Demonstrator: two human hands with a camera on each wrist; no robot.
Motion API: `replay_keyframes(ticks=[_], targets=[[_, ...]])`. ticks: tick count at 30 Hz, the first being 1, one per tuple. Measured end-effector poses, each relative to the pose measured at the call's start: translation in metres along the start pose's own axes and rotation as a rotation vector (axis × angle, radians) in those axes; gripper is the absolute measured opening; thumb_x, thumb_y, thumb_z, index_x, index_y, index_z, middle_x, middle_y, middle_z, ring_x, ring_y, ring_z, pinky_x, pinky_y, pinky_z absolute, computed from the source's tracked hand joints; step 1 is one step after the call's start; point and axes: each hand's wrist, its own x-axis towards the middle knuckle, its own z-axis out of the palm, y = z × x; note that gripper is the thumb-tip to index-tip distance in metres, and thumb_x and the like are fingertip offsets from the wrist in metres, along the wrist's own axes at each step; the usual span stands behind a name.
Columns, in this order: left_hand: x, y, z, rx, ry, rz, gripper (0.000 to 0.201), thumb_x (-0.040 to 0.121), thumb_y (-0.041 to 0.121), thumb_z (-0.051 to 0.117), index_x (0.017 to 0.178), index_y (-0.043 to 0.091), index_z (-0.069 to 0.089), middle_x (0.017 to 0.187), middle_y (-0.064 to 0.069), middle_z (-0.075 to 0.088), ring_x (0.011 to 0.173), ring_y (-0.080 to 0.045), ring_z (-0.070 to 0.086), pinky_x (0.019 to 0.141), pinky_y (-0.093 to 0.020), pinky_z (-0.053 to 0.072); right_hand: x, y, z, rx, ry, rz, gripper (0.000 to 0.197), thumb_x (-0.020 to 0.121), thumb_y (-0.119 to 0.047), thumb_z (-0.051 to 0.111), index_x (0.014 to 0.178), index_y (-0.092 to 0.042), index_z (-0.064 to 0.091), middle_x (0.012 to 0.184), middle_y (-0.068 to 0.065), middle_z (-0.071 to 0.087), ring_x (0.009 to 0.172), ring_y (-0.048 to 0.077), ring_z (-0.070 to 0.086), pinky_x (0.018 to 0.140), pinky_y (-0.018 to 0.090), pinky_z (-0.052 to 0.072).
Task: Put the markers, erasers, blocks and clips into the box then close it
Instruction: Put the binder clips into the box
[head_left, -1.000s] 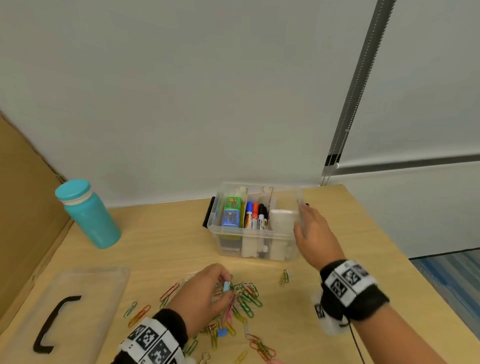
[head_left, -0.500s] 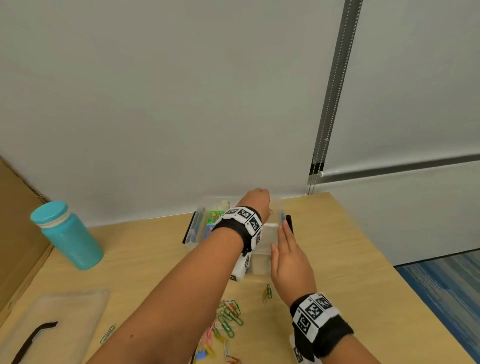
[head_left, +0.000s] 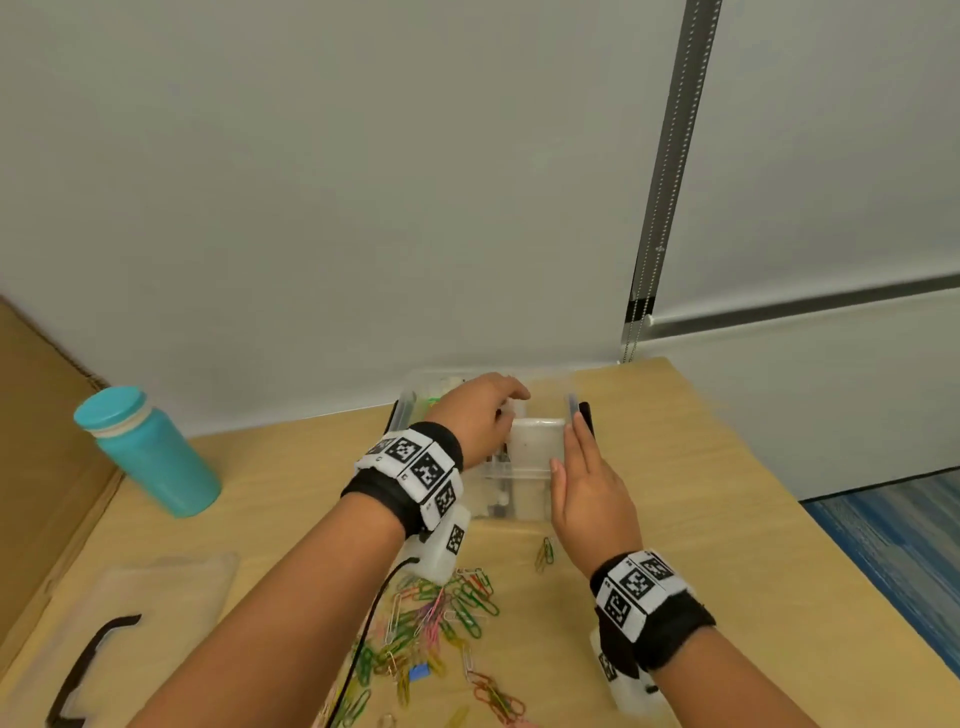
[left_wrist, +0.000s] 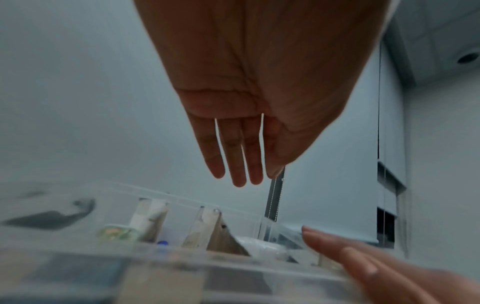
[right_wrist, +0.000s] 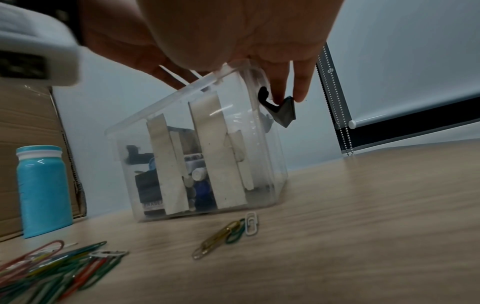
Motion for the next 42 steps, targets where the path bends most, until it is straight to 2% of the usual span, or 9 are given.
replay_keyframes(ticks=[6,9,12,16,21,26,33,38,42], targets=[[-0.090,-0.039,-0.002,-0.077,0.068,-0.077,0.018,0.093,0.020,0.050,0.106,0.023,0.062,0.101,0.008,0.061,0.084,-0.011,0.057,0.076,-0.024,0.048,-0.003,-0.004,-0.002,-0.011,-0.018,0.044,0.057,0.099,-0.039,0.017,0.148,-0.010,0.028,0.159,0.005,0.018,0.138,0.024,0.035,0.111,0.039,0.035],[-0.135,-0.058,0.014,-0.024,-0.039,-0.124,0.013,0.091,0.025,0.052,0.101,0.027,0.061,0.097,0.012,0.059,0.082,-0.007,0.057,0.075,-0.023,0.048,-0.017,-0.022,-0.014,-0.091,0.026,-0.007,0.051,0.098,-0.025,0.038,0.146,-0.010,0.028,0.158,0.010,0.016,0.144,0.031,0.018,0.118,0.044,0.022],[-0.175,-0.071,0.032,-0.002,-0.257,-0.132,0.012,0.086,0.032,0.059,0.097,0.027,0.061,0.095,0.011,0.059,0.081,-0.007,0.058,0.076,-0.026,0.050,-0.045,-0.045,-0.022,-0.072,0.013,-0.238,0.043,0.090,-0.018,0.054,0.132,-0.015,0.047,0.143,0.005,0.040,0.133,0.026,0.034,0.111,0.038,0.034],[-0.209,-0.091,0.049,-0.020,-0.491,-0.185,0.019,0.077,0.036,0.066,0.094,0.028,0.062,0.093,0.012,0.063,0.077,-0.004,0.057,0.072,-0.024,0.051,-0.080,-0.074,-0.013,0.014,-0.452,-0.379,0.017,0.093,-0.021,0.048,0.106,-0.023,0.059,0.105,-0.008,0.056,0.097,0.011,0.050,0.081,0.027,0.048],[-0.227,-0.096,0.061,0.016,-0.655,-0.131,0.032,0.067,0.041,0.073,0.094,0.030,0.061,0.098,0.011,0.059,0.087,-0.012,0.061,0.077,-0.033,0.054,-0.098,-0.110,0.017,-0.011,-0.829,-0.342,0.026,0.089,-0.014,0.049,0.113,-0.017,0.058,0.119,0.002,0.053,0.104,0.023,0.056,0.085,0.036,0.048],[-0.234,-0.091,0.066,0.114,-0.616,0.024,0.031,0.076,0.027,0.071,0.105,0.023,0.060,0.106,0.004,0.057,0.085,-0.014,0.053,0.072,-0.025,0.040,-0.105,-0.131,0.032,-0.138,-0.836,-0.266,0.022,0.090,-0.008,0.048,0.111,-0.011,0.055,0.120,0.010,0.049,0.103,0.028,0.057,0.077,0.032,0.044],[-0.239,-0.091,0.061,0.156,-0.509,0.190,0.020,0.082,0.024,0.060,0.102,0.021,0.065,0.114,0.003,0.049,0.105,-0.016,0.050,0.078,-0.028,0.043,-0.110,-0.136,0.031,-0.168,-0.817,-0.131,0.021,0.090,-0.005,0.049,0.109,-0.006,0.057,0.121,0.013,0.049,0.105,0.030,0.056,0.078,0.029,0.040],[-0.240,-0.113,0.032,-0.075,-0.283,0.154,0.018,0.074,0.035,0.061,0.089,0.028,0.057,0.108,0.015,0.046,0.105,-0.005,0.040,0.091,-0.025,0.040,-0.113,-0.128,0.028,-0.021,-0.797,0.020,0.027,0.084,-0.011,0.055,0.110,-0.013,0.050,0.113,0.009,0.051,0.096,0.025,0.055,0.074,0.026,0.041],[-0.246,-0.131,0.011,-0.164,-0.195,0.035,0.017,0.077,0.035,0.062,0.088,0.028,0.052,0.091,0.014,0.055,0.088,-0.007,0.053,0.080,-0.030,0.048,-0.115,-0.112,0.018,0.302,-0.679,0.220,0.023,0.087,-0.020,0.062,0.109,-0.023,0.056,0.090,-0.001,0.054,0.074,0.013,0.051,0.062,0.020,0.040]])
